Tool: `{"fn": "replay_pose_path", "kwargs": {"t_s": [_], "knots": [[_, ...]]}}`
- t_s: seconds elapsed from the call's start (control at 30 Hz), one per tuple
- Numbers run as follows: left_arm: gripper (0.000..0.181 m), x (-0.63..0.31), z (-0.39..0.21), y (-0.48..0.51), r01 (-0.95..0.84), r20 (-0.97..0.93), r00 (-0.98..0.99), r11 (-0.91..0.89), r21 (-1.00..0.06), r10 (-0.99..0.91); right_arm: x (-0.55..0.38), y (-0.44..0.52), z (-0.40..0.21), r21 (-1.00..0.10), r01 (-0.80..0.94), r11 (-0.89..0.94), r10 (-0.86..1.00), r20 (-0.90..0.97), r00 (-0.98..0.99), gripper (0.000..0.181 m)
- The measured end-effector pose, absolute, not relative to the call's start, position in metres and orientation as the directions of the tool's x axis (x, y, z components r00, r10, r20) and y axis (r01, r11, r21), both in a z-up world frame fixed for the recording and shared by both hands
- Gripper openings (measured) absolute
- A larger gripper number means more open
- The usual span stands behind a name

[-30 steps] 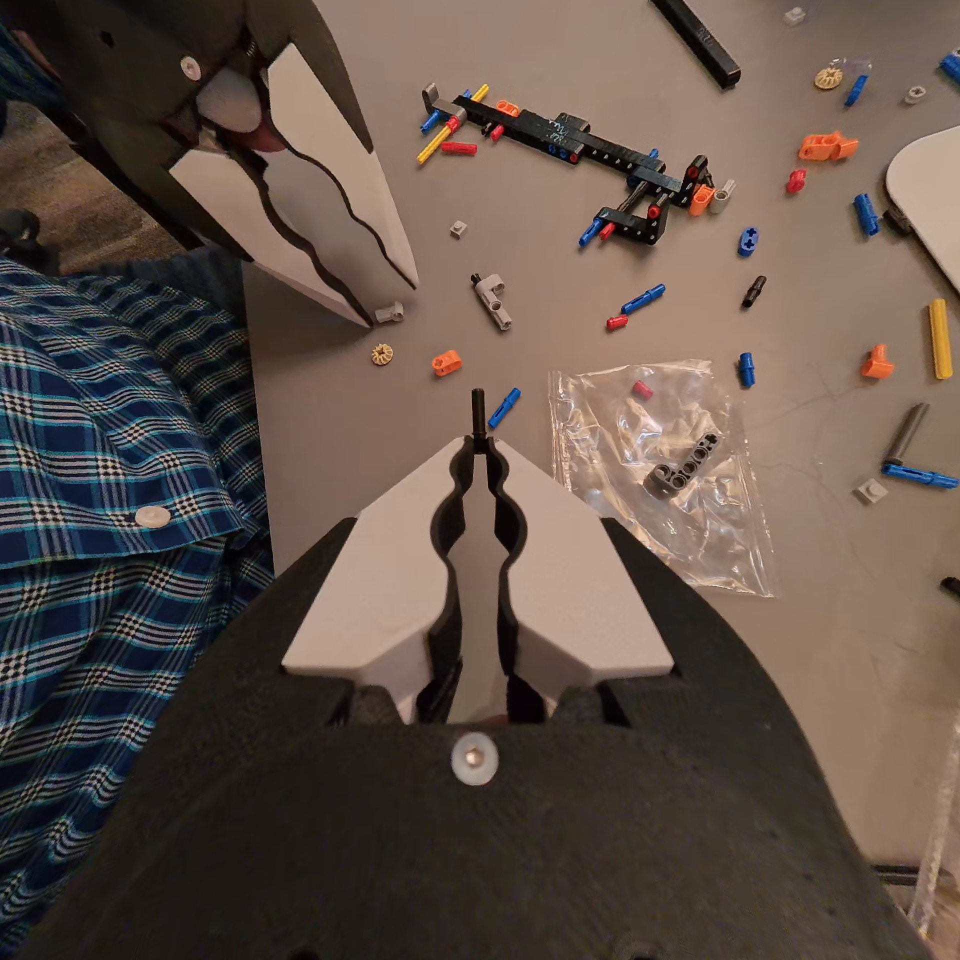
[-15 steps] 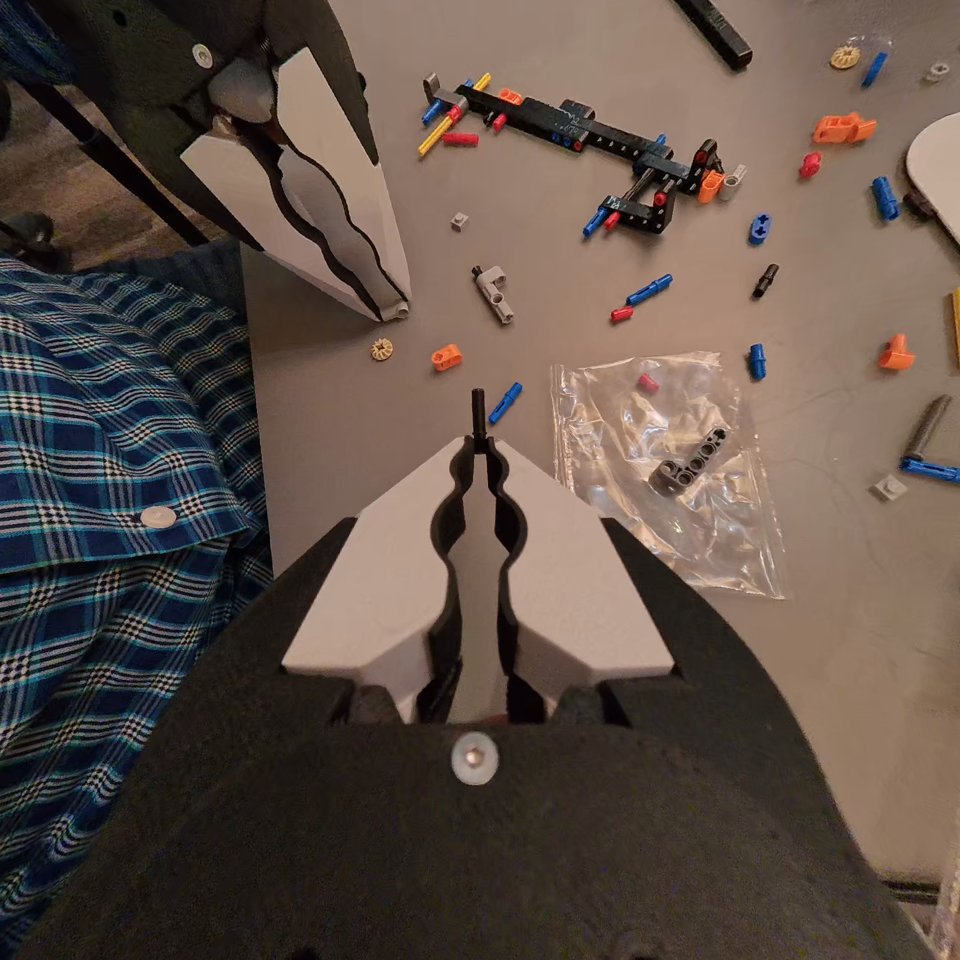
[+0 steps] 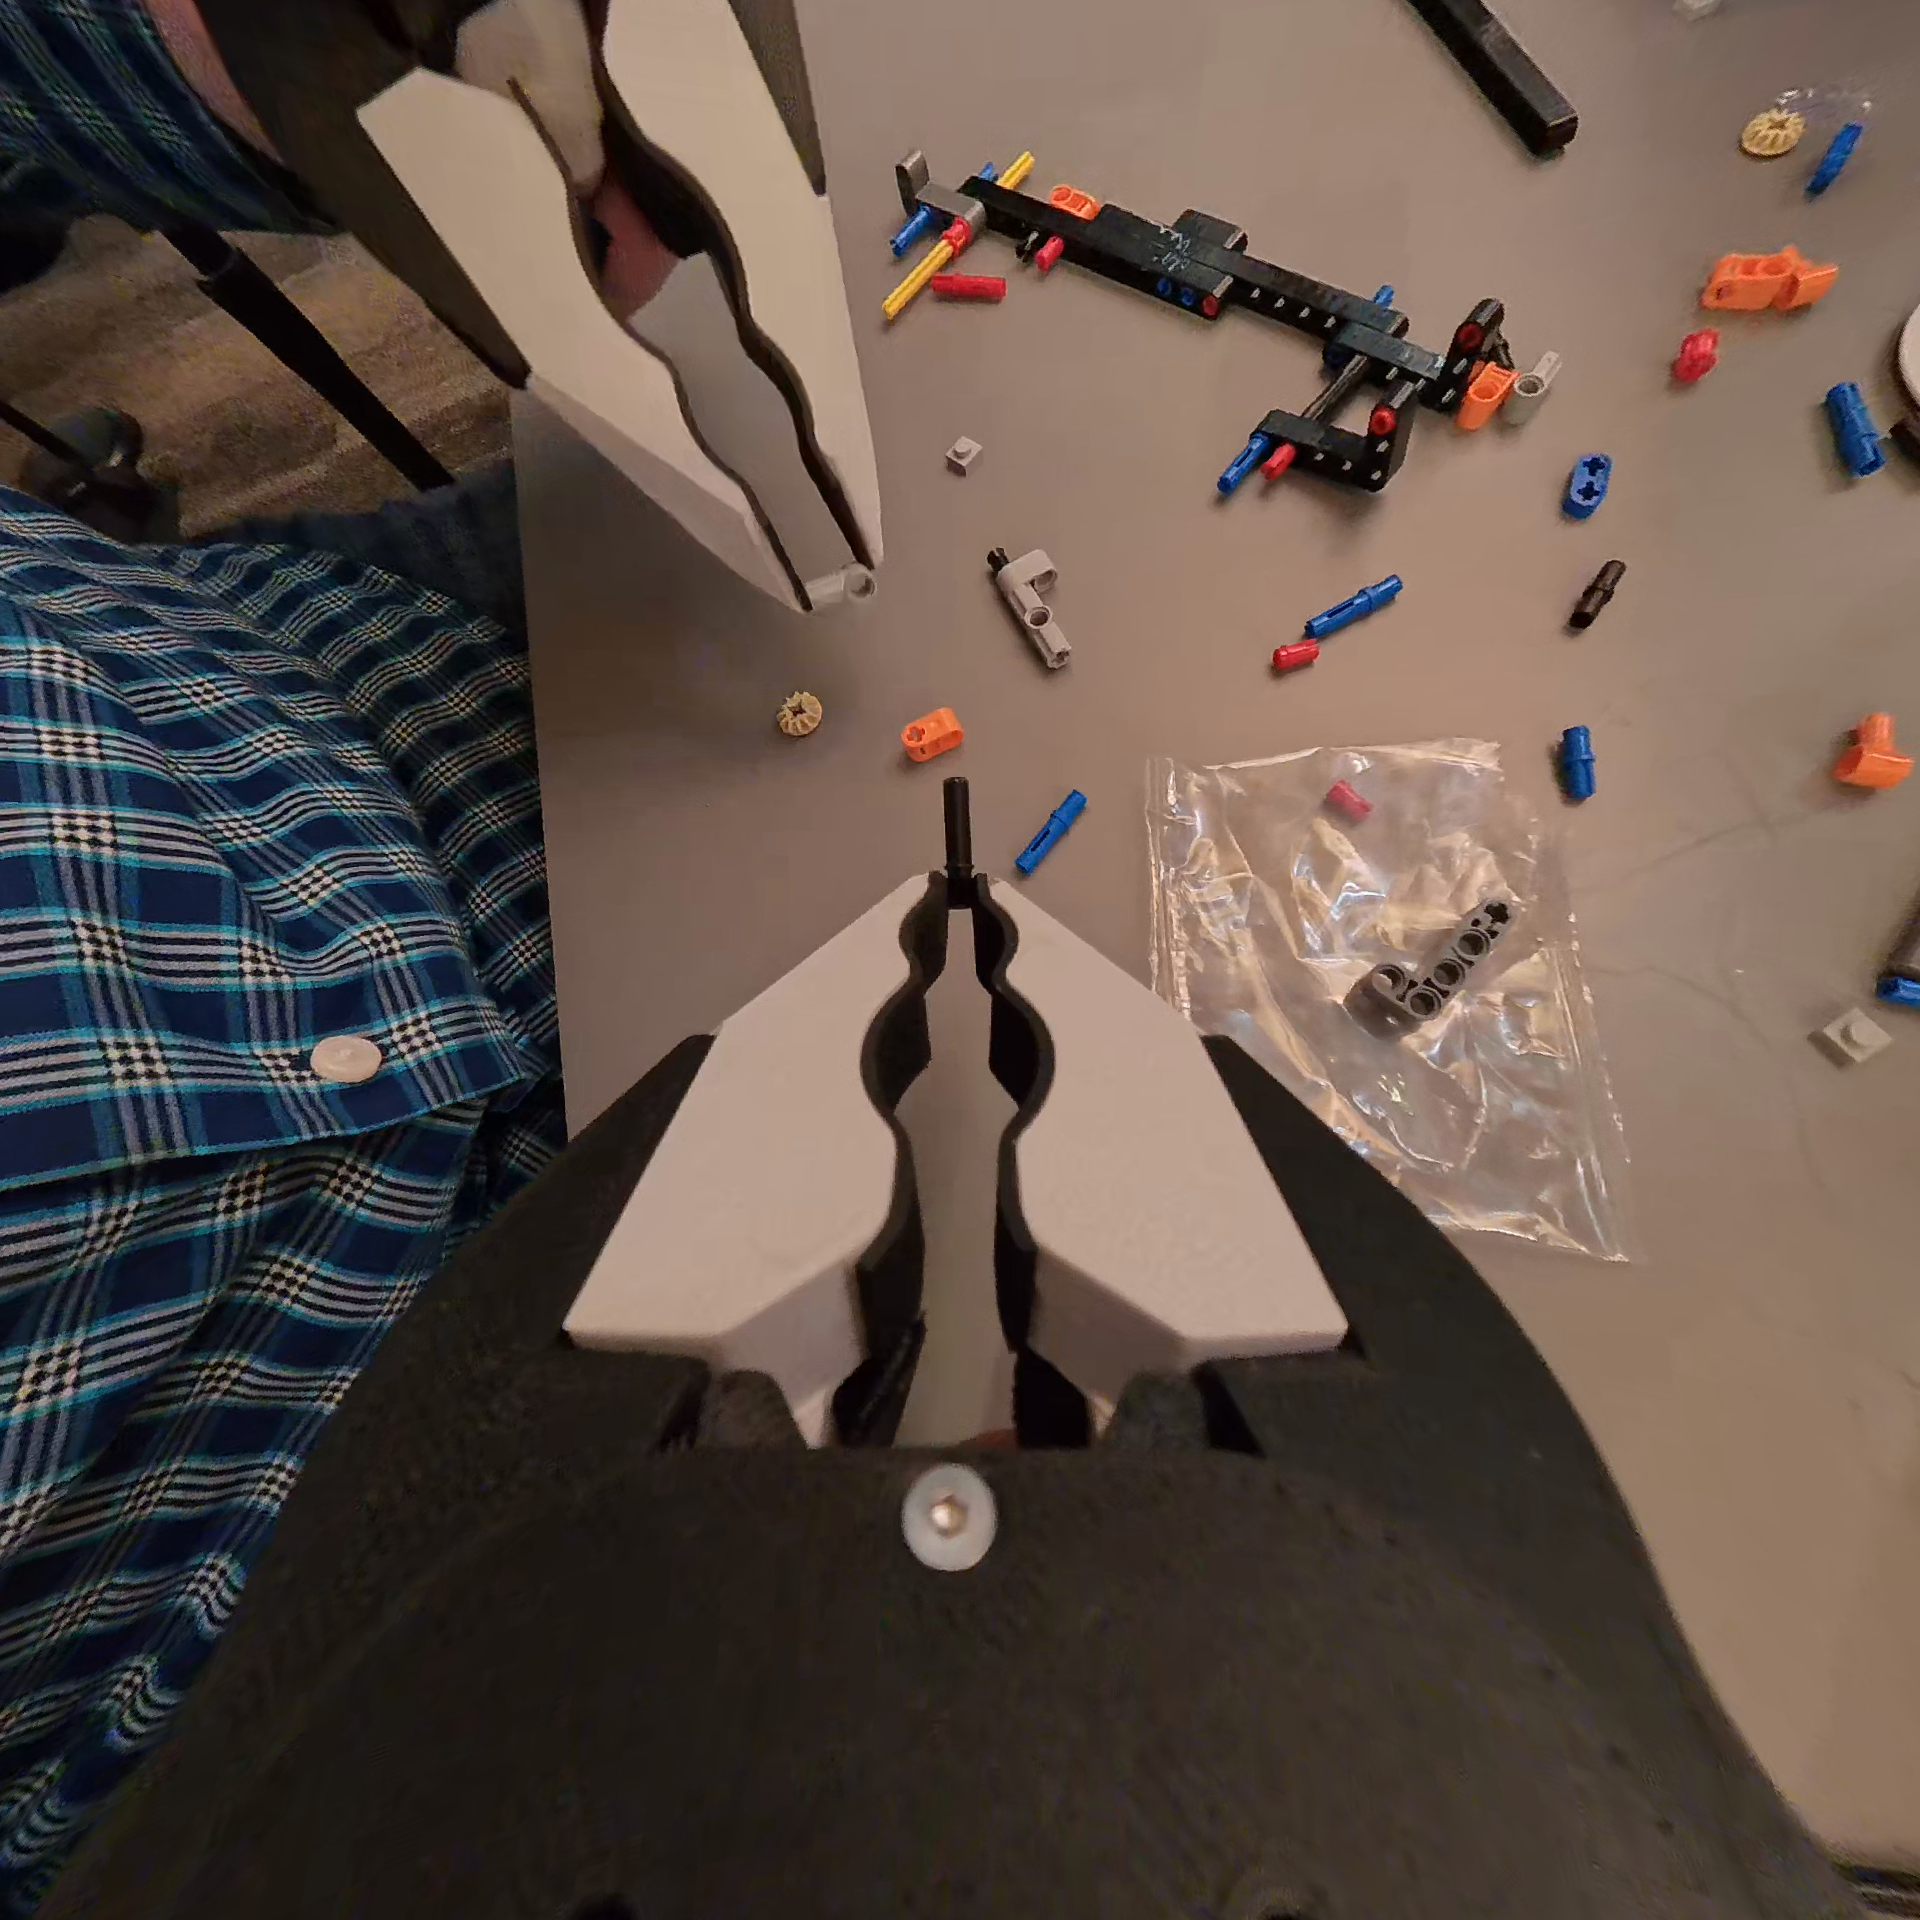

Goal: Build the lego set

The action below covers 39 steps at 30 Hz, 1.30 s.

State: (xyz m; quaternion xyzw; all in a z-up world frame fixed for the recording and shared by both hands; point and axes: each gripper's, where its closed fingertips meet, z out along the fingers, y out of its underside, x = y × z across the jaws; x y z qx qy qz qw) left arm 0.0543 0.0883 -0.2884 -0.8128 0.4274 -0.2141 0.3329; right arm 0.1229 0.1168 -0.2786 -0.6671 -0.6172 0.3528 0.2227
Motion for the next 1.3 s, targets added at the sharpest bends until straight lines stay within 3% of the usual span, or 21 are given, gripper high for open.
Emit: {"fn": "replay_pose_path", "kwargs": {"t_s": [0.03, 0.27, 0.67, 1.1, 1.3], "knots": [[0.013, 0.055, -0.286, 0.090, -0.518, 0.095, 0.553, -0.431, -0.739, -0.827, 0.123, 0.117, -0.278, -0.733, 0.666, -0.139, 0.981, -0.196, -0.011, 0.002], [0.013, 0.053, -0.284, 0.095, -0.427, 0.178, 0.575, -0.479, -0.767, -0.798, 0.124, 0.117, -0.278, -0.735, 0.663, -0.141, 0.980, -0.197, -0.009, 0.002], [0.013, 0.050, -0.300, 0.136, -0.657, -0.093, 0.591, -0.410, -0.632, -0.802, 0.128, 0.121, -0.280, -0.731, 0.666, -0.149, 0.981, -0.196, 0.004, 0.002], [0.014, 0.050, -0.321, 0.166, -0.721, -0.153, 0.592, -0.435, -0.539, -0.791, 0.131, 0.125, -0.287, -0.721, 0.674, -0.162, 0.978, -0.207, 0.014, 0.002], [0.023, 0.051, -0.322, 0.169, -0.707, -0.129, 0.601, -0.450, -0.545, -0.788, 0.135, 0.128, -0.286, -0.721, 0.674, -0.163, 0.980, -0.200, 0.023, 0.002]]}}
